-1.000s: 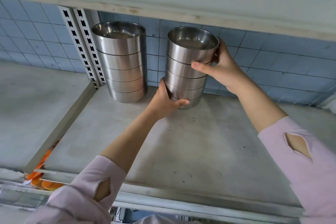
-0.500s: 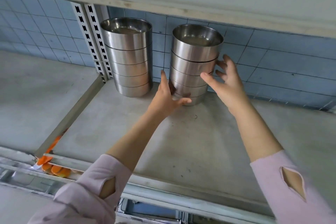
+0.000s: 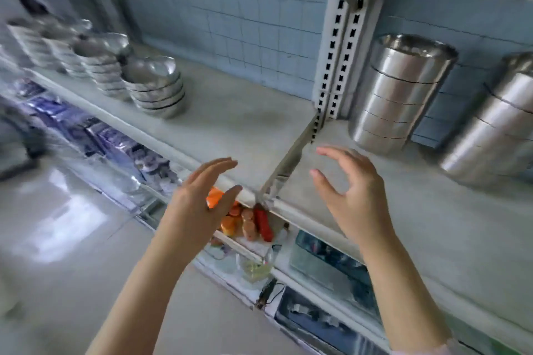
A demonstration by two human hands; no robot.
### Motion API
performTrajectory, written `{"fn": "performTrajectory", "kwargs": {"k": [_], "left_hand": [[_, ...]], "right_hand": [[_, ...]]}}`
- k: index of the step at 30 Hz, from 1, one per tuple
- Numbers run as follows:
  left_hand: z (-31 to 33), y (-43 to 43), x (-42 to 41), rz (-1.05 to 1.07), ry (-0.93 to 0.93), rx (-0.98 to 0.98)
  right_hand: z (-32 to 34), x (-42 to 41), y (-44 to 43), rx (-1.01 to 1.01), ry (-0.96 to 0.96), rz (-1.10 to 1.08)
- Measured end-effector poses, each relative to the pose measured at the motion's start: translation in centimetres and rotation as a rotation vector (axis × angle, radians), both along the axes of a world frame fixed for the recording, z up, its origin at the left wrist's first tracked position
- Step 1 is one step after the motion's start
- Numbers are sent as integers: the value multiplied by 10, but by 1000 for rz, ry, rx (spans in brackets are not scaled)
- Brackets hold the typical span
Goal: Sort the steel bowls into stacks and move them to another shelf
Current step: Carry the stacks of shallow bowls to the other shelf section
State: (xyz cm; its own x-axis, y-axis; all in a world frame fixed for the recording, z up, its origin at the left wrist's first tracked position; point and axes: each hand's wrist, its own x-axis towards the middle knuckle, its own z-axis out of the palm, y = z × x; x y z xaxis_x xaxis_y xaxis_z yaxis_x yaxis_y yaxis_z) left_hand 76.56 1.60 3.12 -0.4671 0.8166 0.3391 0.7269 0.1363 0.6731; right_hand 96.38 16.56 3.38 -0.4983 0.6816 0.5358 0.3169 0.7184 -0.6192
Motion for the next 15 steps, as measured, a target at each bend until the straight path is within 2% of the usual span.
{"fn": "performTrajectory", "kwargs": {"k": [4,8,15], "left_hand": [[5,-89,-98,188,78,13],[4,-149,-179,326,56,0],[-7,-184,-316,466,1,66]], "right_hand": [[3,-131,-48,99,-51,164],[9,-238,-92,63,-19,277],[1,-404,-114,-56,29,428]]}}
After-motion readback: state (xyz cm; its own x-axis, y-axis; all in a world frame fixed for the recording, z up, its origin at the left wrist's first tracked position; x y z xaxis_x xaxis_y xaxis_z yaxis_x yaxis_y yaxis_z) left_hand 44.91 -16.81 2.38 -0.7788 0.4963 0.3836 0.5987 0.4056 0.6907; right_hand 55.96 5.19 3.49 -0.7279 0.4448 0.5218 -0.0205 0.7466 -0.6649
